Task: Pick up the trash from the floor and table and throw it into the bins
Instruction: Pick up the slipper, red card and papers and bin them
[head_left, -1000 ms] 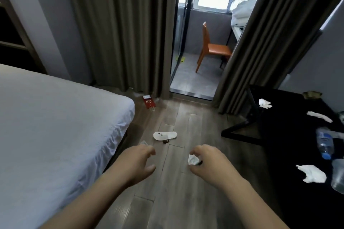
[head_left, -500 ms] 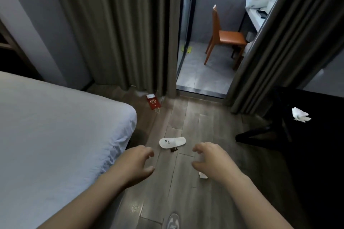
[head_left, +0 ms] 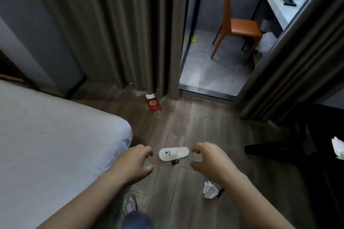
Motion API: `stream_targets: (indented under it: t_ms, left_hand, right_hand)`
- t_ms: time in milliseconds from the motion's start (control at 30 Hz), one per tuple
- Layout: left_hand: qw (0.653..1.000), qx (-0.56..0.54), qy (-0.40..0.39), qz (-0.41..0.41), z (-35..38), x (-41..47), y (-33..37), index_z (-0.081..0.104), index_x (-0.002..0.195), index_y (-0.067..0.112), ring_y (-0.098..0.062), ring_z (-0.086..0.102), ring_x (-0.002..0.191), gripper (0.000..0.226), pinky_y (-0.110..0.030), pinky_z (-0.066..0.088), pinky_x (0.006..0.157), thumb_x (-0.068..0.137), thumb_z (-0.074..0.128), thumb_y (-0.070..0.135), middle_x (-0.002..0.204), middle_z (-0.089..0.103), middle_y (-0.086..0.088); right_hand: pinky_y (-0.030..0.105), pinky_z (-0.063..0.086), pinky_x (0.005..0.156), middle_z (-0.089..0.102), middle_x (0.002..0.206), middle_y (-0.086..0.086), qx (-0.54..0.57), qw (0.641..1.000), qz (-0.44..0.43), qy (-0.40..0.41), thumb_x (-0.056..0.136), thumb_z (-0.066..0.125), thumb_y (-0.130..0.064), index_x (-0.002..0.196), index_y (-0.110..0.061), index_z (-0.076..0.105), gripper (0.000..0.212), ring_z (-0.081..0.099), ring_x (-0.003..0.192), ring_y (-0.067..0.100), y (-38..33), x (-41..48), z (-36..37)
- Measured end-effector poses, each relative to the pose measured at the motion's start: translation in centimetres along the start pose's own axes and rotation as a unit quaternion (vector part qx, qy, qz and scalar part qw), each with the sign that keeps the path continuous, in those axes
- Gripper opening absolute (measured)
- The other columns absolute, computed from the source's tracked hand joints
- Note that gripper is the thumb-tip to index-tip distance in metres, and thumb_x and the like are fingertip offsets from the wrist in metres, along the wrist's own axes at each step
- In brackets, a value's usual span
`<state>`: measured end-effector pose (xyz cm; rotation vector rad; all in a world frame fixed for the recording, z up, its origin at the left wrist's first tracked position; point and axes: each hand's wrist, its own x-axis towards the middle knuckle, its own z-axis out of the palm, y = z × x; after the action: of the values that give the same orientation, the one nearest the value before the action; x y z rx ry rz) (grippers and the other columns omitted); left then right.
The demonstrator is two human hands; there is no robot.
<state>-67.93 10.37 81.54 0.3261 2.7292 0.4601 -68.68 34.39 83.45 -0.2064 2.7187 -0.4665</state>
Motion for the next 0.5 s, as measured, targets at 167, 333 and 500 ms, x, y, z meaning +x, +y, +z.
stream_targets:
  t_ms: [167,333,500]
  left_hand:
    - [1.000,0.017,-0.023,0.008,-1.5,10.3,-5.6,0.056,0.115,0.022,-0.016,0.056,0.105,0.035,-0.026,0.043,0.081,0.086,0.057,0.041,0.115,0.058,0.003]
    - [0.999,0.015,-0.049,0.004,-1.7,20.8,-11.2,0.057,0.114,0.024,-0.021,0.058,0.102,0.032,-0.031,0.047,0.083,0.085,0.057,0.039,0.112,0.057,0.000]
    - [0.997,0.024,-0.074,-0.007,2.1,29.9,-15.4,0.055,0.119,0.021,-0.022,0.057,0.105,0.035,-0.030,0.044,0.081,0.088,0.056,0.037,0.114,0.056,-0.002]
  right_hand:
    - [0.026,0.046,0.088,0.059,0.118,-0.004,-0.003,1.000,0.027,-0.003,0.085,0.063,-0.032,0.123,-0.023,0.057,0.040,0.054,0.110,0.015,-0.3,10.5,0.4]
    - [0.026,0.042,0.084,0.058,0.119,-0.004,0.009,0.998,0.067,-0.015,0.085,0.060,-0.032,0.124,-0.024,0.056,0.040,0.054,0.111,0.016,-0.5,21.2,2.4]
    - [0.025,0.039,0.085,0.058,0.119,-0.005,0.026,0.995,0.091,-0.028,0.085,0.059,-0.028,0.125,-0.022,0.056,0.040,0.052,0.113,0.015,1.6,29.6,6.5]
